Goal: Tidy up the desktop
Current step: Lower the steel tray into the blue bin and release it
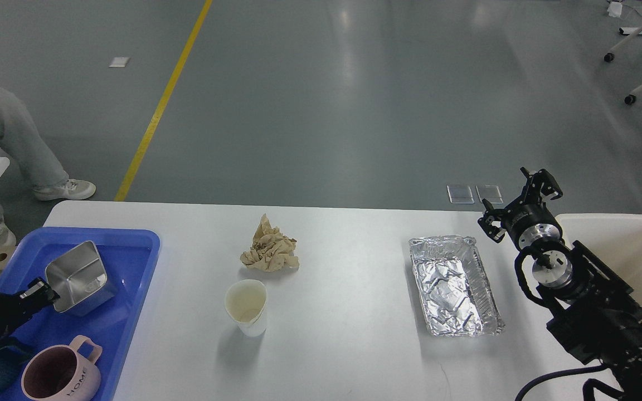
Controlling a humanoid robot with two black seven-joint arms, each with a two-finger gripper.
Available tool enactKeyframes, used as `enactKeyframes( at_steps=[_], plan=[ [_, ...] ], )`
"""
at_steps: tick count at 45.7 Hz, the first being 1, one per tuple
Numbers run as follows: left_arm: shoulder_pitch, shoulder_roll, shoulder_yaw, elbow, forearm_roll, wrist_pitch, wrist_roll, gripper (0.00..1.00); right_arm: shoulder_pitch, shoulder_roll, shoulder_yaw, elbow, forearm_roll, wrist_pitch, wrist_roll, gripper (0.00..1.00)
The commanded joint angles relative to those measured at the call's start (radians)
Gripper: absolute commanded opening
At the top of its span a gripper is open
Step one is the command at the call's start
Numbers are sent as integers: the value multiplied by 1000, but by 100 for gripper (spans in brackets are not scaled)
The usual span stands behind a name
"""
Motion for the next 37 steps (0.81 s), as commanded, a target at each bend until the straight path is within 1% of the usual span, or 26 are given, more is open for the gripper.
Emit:
enactKeyframes(
  at_steps=[1,4,6,13,18,27,29,30,32,35,37],
  plan=[
    [-3,-18,0,19,-2,13,3,6,-1,0,0,-1,0,1,1,100],
    [-3,-18,-1,19,-2,18,6,9,-1,-2,0,-1,0,-1,-1,100],
    [-8,-18,-1,19,-10,18,6,12,-1,-2,0,-1,0,-1,1,100],
    [-26,-18,-3,17,-16,18,1,34,0,-2,0,-1,1,-1,1,100],
    [-31,-12,-14,10,-17,16,-2,43,3,0,0,-1,0,-1,1,100],
    [-64,1,-20,2,-37,10,-8,62,3,0,0,-1,-2,-1,1,100],
    [-67,4,-20,-1,-43,9,-28,66,3,0,0,-1,-2,-1,-1,100],
    [-69,5,-20,-4,-46,9,-44,67,5,0,0,-1,-2,-1,1,100],
    [-72,14,-21,-7,-46,7,-89,73,7,0,0,1,-2,-1,1,100],
    [-95,34,-21,-13,-49,1,-161,86,8,0,0,1,-2,-1,-1,100],
    [-113,46,-21,-21,-56,-4,-186,88,10,0,0,1,-2,-1,-1,100]
  ],
)
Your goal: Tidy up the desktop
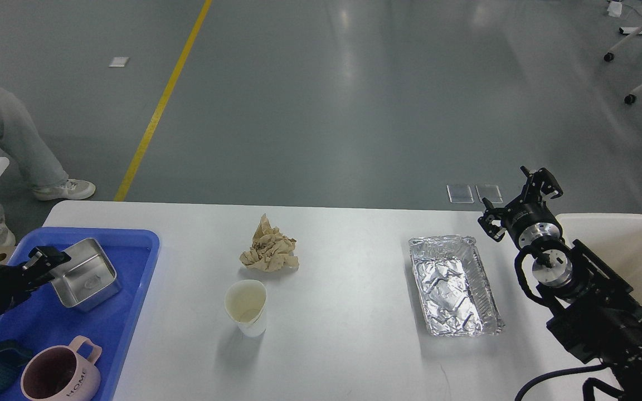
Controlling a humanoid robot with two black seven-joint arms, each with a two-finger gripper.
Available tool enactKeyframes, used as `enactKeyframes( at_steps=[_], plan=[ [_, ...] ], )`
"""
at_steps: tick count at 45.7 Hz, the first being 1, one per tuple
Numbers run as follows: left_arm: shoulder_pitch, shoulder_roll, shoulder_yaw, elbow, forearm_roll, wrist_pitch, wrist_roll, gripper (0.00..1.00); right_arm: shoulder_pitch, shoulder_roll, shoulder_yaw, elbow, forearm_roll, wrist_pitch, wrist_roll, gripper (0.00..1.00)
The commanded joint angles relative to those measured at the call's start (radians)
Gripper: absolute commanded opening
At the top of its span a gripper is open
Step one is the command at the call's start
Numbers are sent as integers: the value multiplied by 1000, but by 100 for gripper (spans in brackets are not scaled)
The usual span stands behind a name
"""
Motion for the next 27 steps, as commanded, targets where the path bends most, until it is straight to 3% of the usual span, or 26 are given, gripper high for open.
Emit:
enactKeyframes(
  at_steps=[1,10,19,27],
  plan=[
    [-46,35,-1,-16,-17,-11,-88,89,3,0,0,2,0,0,0,100],
    [-178,95,-1,-62,-132,-61,-82,94,8,0,-1,2,0,0,-1,100],
    [-354,66,-16,-56,-203,-58,-81,96,16,-2,-15,2,0,-5,-1,100],
    [-436,15,-116,-46,-469,-58,-80,97,31,-2,-15,3,2,-8,-1,100]
  ],
)
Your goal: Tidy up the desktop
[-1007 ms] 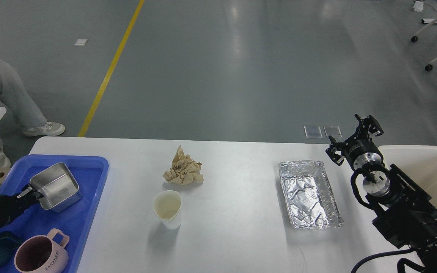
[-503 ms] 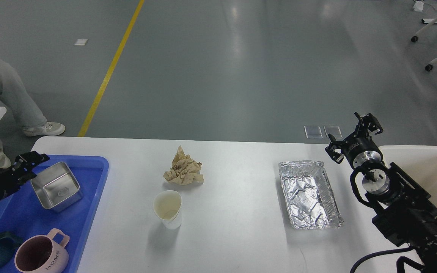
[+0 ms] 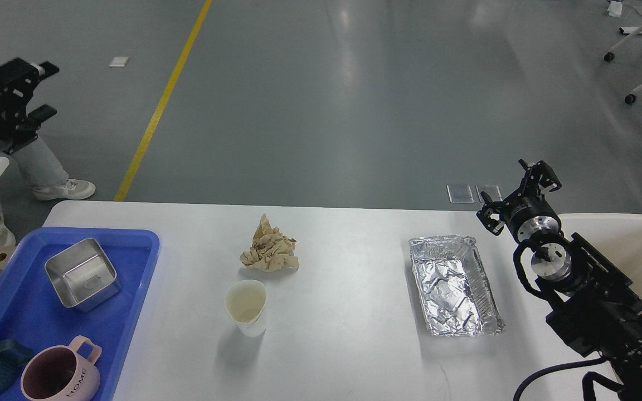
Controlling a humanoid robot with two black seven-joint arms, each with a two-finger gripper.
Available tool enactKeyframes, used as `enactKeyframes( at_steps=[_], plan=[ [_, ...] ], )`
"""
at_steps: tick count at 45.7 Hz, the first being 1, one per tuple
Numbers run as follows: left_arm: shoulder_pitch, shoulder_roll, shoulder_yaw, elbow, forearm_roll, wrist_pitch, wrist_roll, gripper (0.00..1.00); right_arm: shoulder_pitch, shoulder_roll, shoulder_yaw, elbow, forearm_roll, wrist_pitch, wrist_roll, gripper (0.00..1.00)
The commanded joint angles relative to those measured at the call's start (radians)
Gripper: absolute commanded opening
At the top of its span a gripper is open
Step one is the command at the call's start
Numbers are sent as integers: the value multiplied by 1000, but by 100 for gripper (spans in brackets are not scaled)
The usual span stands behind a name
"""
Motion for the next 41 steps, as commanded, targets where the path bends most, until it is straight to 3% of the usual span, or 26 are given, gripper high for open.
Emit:
enactKeyframes(
  at_steps=[1,20,32,41],
  plan=[
    [-32,-25,-63,2,-197,0,1,97,7,1,-1,3,2,-4,0,100],
    [28,-257,-298,53,-655,-15,-5,96,25,-2,0,6,2,-13,-5,100],
    [192,-390,-483,91,-724,-47,-1,97,25,-27,-1,10,2,-10,-8,100],
    [244,-484,-579,93,-727,-70,90,97,25,-44,-3,12,2,-10,-9,100]
  ],
)
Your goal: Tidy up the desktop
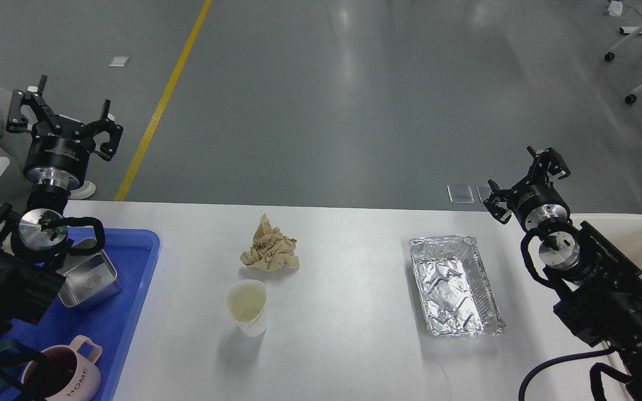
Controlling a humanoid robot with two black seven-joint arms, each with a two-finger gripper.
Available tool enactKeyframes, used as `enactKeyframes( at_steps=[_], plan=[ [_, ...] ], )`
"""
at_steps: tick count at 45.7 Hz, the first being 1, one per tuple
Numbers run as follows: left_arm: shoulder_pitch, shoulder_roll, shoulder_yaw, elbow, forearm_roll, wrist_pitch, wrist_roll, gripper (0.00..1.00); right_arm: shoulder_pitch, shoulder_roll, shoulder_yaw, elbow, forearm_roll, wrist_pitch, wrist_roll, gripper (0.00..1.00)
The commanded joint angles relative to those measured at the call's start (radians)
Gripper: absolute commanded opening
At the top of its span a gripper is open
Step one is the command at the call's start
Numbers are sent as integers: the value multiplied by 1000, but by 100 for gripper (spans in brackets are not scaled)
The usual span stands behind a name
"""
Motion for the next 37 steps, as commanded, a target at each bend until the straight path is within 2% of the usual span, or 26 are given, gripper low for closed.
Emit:
enactKeyframes(
  at_steps=[1,11,19,23,31,37],
  plan=[
    [18,-47,-48,2,0,-3,46,97,1,-17,0,0,0,2,-1,100],
    [12,-69,-49,1,6,-12,46,97,1,-34,-14,6,-2,21,-4,100],
    [10,-95,-55,-11,-1,-26,55,97,-5,-97,-187,98,-29,81,-1,100],
    [13,-90,-71,-11,-1,-63,64,97,-11,-149,-255,130,-48,118,-1,100],
    [16,-87,-100,-14,-6,-98,101,97,-13,-347,-445,283,-103,193,-1,100],
    [16,-86,-101,-21,-9,-98,104,97,-13,-538,-577,423,-109,235,-1,100]
  ],
)
